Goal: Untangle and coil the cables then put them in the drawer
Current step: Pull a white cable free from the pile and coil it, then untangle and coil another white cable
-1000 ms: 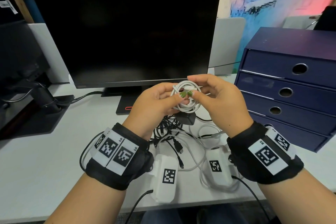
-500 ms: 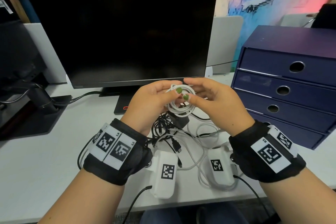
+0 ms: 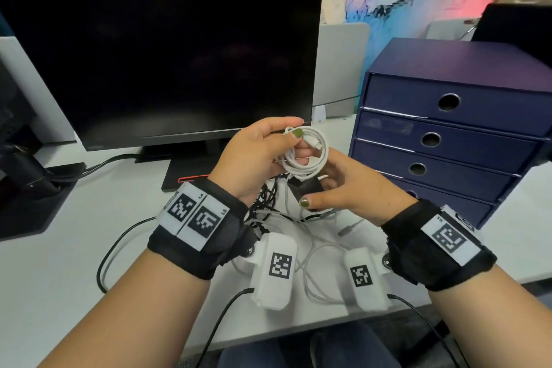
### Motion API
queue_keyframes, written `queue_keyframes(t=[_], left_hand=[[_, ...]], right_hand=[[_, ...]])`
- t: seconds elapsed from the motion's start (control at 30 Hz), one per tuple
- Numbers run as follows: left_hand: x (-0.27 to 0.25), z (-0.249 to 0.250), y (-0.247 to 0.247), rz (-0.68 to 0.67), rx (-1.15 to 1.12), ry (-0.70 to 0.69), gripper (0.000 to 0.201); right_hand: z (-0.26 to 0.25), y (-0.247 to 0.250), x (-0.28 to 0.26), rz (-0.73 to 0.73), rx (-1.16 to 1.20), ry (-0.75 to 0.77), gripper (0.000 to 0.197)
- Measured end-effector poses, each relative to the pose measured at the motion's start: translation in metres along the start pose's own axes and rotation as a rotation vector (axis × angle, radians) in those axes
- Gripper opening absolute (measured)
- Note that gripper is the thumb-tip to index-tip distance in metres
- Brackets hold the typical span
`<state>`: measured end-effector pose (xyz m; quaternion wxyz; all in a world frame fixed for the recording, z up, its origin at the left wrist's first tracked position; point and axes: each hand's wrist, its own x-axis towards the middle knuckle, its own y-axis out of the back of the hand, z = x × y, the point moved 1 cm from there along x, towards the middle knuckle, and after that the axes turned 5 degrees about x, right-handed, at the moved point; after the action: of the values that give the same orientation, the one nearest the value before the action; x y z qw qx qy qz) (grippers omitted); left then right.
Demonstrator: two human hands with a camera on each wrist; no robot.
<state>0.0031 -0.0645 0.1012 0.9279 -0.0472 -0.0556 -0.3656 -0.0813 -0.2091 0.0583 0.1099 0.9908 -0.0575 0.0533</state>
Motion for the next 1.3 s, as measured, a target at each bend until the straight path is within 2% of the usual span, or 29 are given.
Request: queue_keyframes(t=[0.1, 0.17, 0.3, 0.37, 0.43, 0.5, 0.63, 0.7, 0.77, 0.87, 1.0, 1.13, 1.3], left_hand=[[0.005, -0.007, -0.007, -0.007, 0.039, 0.024, 0.025], [0.009, -0.012, -0.012, -0.008, 0.100, 0.036, 0.025], [0.020, -0.022, -0.019, 0.004, 0.232, 0.102, 0.026], [0.025, -0.031, -0.019, -0.027, 0.408, 0.109, 0.027], [0.027, -0.041, -0.019, -0.117, 0.704, 0.035, 0.024], [0.026, -0.052, -0.023, -0.265, 0.921, 0.017, 0.025], [0.022, -0.077, -0.041, -0.608, 1.144, 0.048, 0.049], [0.019, -0.088, -0.049, -0.690, 1.266, 0.057, 0.049], [0.017, -0.094, -0.052, -0.713, 1.350, 0.065, 0.041], [0.015, -0.093, -0.046, -0.718, 1.471, 0.044, 0.037], [0.016, -0.087, -0.033, -0.680, 1.593, 0.020, 0.038], [0.016, -0.074, -0.015, -0.490, 1.578, -0.013, 0.031], [0.011, -0.058, 0.002, -0.265, 1.528, -0.031, 0.026]], right_hand=[[-0.003, 0.010, -0.006, 0.093, -0.070, -0.044, 0.052], [-0.001, 0.019, -0.010, 0.104, -0.171, -0.079, 0.041], [0.006, 0.033, -0.019, 0.160, -0.163, -0.125, 0.038], [0.011, 0.045, -0.024, 0.221, -0.177, -0.136, 0.035], [0.016, 0.057, -0.029, 0.293, -0.115, -0.142, 0.032], [0.021, 0.066, -0.032, 0.349, -0.034, -0.144, 0.031], [0.017, 0.070, -0.032, 0.401, 0.055, -0.093, 0.025], [0.014, 0.073, -0.031, 0.400, 0.075, -0.087, 0.023], [0.013, 0.079, -0.031, 0.383, -0.002, -0.095, 0.023], [0.020, 0.090, -0.030, 0.350, -0.147, -0.149, 0.026], [0.039, 0.100, -0.028, 0.273, -0.411, -0.306, 0.020], [0.053, 0.105, -0.025, 0.216, -0.633, -0.435, 0.023], [0.070, 0.106, -0.020, 0.215, -0.696, -0.527, 0.025]])
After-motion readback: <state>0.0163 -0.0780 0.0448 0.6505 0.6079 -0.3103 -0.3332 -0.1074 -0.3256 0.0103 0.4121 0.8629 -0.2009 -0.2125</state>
